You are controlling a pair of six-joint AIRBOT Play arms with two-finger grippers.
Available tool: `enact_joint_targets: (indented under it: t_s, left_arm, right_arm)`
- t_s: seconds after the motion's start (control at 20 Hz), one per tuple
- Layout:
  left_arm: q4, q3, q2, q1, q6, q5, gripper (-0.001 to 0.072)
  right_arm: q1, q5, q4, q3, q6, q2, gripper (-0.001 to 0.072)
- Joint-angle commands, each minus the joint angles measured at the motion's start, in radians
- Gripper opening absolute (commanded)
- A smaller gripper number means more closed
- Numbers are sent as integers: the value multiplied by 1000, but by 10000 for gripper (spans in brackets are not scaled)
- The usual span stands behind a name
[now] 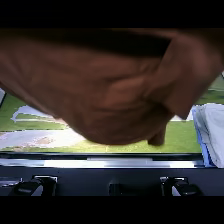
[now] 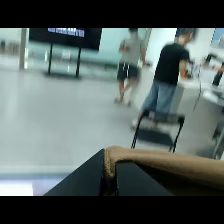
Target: Fold the clothes and pants, and hang the long-sleeved shirts on hangers.
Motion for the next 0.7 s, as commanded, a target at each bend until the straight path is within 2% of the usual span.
enact_joint_targets:
  t_s: [0.0, 0.1, 0.2, 0.25, 0.4, 0.5, 0.65]
  left_arm:
    - [-3, -164, -73, -1, 47, -89, 22]
    - [-2, -333, -159, 0, 69, -51, 22]
    - [-3, -477, -278, 0, 68, 70, 22]
    - [-3, -520, -343, -1, 67, 134, 22]
    - [-47, -544, -542, -1, 19, 216, 24]
    - [-116, -544, -629, -1, -36, 206, 24]
    - [-251, -544, -708, 0, -113, 152, 26]
  right_arm:
    - [0, 397, -1, -126, 3, -74, 44]
    - [0, 359, 11, -326, 3, -128, 45]
    - [0, 118, 35, -525, 22, -196, 47]
    - [0, -43, 71, -595, 73, -245, 47]
    - [0, -420, 240, -665, 184, -420, 47]
    - [0, -541, 392, -665, 203, -529, 47]
    - [0, -558, 528, -663, 193, -643, 47]
